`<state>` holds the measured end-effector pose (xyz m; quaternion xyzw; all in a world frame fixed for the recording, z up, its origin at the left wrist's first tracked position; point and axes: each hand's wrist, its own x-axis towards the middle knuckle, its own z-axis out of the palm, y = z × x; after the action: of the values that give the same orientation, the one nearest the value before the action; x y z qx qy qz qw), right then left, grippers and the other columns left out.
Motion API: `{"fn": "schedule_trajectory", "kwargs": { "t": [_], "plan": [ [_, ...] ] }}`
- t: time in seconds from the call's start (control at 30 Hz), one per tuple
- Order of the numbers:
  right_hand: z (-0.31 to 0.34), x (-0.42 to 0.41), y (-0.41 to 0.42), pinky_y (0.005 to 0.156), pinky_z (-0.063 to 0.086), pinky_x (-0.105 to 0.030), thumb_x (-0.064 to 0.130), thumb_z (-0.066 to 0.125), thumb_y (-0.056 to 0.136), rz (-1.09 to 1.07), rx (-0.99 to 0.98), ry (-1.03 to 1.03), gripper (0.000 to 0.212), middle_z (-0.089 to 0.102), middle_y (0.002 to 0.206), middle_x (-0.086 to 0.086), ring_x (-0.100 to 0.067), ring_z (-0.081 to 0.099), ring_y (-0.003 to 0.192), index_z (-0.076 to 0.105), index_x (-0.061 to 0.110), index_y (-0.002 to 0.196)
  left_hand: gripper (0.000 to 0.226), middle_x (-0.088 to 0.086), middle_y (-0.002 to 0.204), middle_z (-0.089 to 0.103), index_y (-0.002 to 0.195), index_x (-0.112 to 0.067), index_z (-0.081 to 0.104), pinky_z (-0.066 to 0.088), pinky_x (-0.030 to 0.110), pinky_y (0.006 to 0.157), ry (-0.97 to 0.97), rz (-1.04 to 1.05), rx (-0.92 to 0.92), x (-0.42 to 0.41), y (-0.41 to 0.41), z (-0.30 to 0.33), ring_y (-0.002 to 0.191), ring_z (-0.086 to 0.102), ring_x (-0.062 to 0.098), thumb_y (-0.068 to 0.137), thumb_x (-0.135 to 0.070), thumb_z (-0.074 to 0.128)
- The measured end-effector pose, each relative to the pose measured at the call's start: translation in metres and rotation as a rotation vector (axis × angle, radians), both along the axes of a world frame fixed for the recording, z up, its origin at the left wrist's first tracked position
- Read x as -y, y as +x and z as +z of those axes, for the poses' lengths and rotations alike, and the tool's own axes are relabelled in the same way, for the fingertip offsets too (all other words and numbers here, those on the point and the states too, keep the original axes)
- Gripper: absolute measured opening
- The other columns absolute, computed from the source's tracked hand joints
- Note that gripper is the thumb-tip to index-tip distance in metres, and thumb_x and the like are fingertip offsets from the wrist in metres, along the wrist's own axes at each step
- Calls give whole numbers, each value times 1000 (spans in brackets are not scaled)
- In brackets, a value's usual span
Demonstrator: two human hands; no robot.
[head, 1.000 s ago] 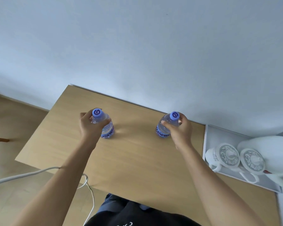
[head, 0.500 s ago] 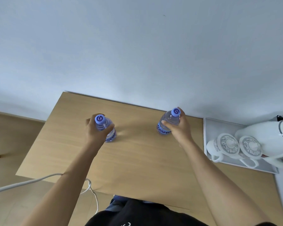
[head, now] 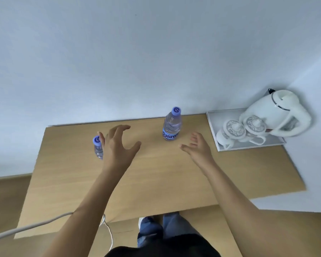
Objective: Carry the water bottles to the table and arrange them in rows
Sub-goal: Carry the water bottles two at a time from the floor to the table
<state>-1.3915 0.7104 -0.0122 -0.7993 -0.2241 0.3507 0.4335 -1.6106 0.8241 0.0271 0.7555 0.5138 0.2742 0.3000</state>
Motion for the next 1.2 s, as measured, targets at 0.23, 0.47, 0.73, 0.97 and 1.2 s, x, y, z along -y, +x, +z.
{"fn": "schedule_trajectory", "kwargs": {
  "t": [0.23, 0.47, 0.73, 0.97, 1.2],
  "plan": [
    [10, 98, 16, 87, 41, -24, 19, 76, 86, -131, -55, 16, 64, 53, 135, -3, -18, 56, 111, 45, 19, 141, 48, -10, 117, 54, 123, -20, 58, 31, 12, 79, -180, -400, 20, 75, 73, -10, 105, 51, 7, 79, -19, 78],
    [16, 245, 58, 83, 44, -26, 28, 73, 88, -392, -91, 43, 61, 52, 130, 6, -14, 56, 114, 43, 29, 140, 44, -9, 116, 60, 120, -24, 60, 37, 23, 87, -253, -757, -25, 193, 164, -11, 109, 52, 6, 80, -20, 77],
    [20, 460, 113, 86, 51, -29, 27, 73, 88, -647, -61, 26, 61, 54, 130, 2, -16, 59, 113, 44, 25, 141, 37, -10, 120, 59, 115, -32, 59, 40, 26, 90, -340, -1056, -25, 389, 281, -13, 114, 53, 9, 83, -22, 75],
    [29, 606, 146, 67, 44, -14, 28, 72, 90, -898, -23, 24, 55, 56, 125, 4, -9, 60, 103, 46, 25, 139, 37, -10, 121, 60, 117, -31, 61, 37, 21, 87, -400, -1286, -81, 533, 361, -13, 116, 54, 8, 83, -24, 74],
    [25, 693, 197, 72, 47, -19, 29, 72, 89, -1092, -36, 6, 54, 57, 125, 3, -12, 63, 102, 48, 23, 138, 38, -10, 125, 58, 123, -24, 59, 37, 20, 91, -364, -1471, -160, 625, 448, -17, 114, 53, 9, 86, -25, 72]
  ]
}}
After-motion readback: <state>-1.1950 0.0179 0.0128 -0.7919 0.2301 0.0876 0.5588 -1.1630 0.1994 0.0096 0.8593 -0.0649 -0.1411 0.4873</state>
